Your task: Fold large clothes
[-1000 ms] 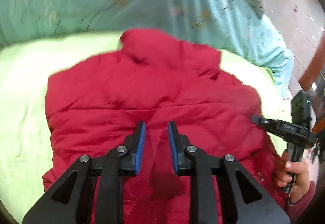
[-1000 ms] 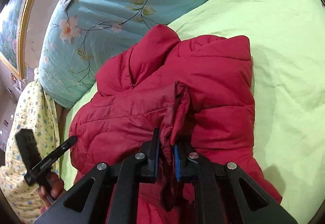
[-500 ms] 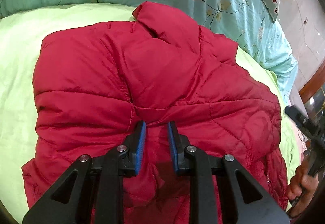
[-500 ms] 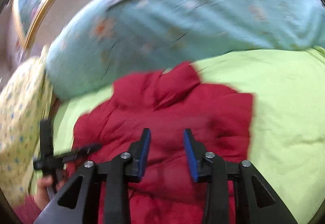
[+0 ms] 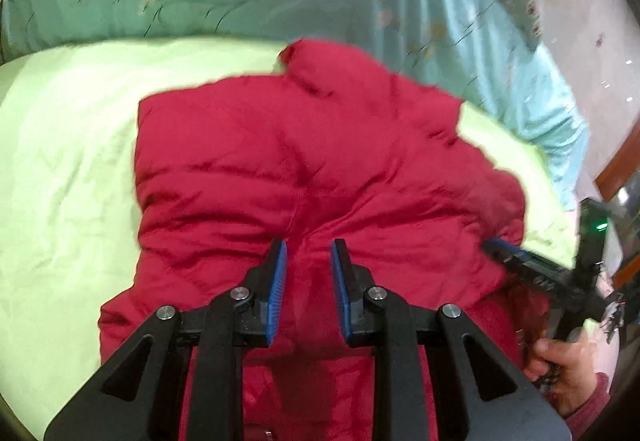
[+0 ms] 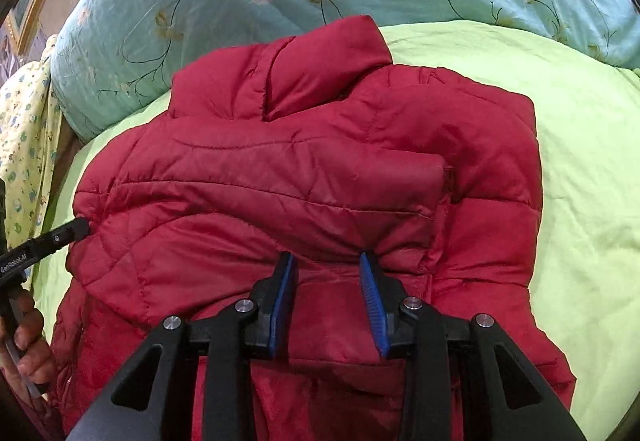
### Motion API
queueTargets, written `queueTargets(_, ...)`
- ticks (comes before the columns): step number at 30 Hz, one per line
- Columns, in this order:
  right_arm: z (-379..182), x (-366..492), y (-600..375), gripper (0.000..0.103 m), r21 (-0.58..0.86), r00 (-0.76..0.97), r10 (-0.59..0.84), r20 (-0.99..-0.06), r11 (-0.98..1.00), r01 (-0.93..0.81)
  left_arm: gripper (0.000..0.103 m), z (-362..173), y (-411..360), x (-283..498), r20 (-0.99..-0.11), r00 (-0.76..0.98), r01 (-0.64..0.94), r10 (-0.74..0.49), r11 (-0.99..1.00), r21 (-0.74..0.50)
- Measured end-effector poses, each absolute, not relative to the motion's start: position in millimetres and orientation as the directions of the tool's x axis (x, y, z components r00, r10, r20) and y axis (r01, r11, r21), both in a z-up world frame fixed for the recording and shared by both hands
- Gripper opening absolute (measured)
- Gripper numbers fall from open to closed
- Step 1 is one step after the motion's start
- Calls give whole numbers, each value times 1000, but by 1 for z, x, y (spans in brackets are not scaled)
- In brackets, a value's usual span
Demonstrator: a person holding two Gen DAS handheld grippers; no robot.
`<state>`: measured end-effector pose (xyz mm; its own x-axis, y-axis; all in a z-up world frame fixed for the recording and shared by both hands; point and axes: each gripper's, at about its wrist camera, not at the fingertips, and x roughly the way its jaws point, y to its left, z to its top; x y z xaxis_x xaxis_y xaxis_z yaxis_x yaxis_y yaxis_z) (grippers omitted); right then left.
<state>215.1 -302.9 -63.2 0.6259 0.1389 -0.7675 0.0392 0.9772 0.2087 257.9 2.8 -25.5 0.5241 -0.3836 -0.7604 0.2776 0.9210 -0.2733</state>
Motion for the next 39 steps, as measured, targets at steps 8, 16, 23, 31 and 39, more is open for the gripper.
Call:
queueTargets(8,-43,197,-313,36,311,662,206,-720,950,43,20,-50,-3,269,-790,504,254,-349,934,-251)
queueTargets(16,-66,208,-315,39,259,609,176,-773,965,50,20,-43,7,259,-776,511,233,-370,928,-290)
queueTargets(23,-72,214,-315,39,251,601,172,-781,967,49,20,-53,15,261,-779,490,207,-393,920,-334)
queueTargets(31,-67,216,-317,39,277,601,185,-778,959,63,20,-51,6,264,-795,491,210,-356,934,-288)
queueTargets(39,-30,167,-325,53,379,650,256,-715,924,54,24,-33,17,240,-780,512,154,-360,932,-328)
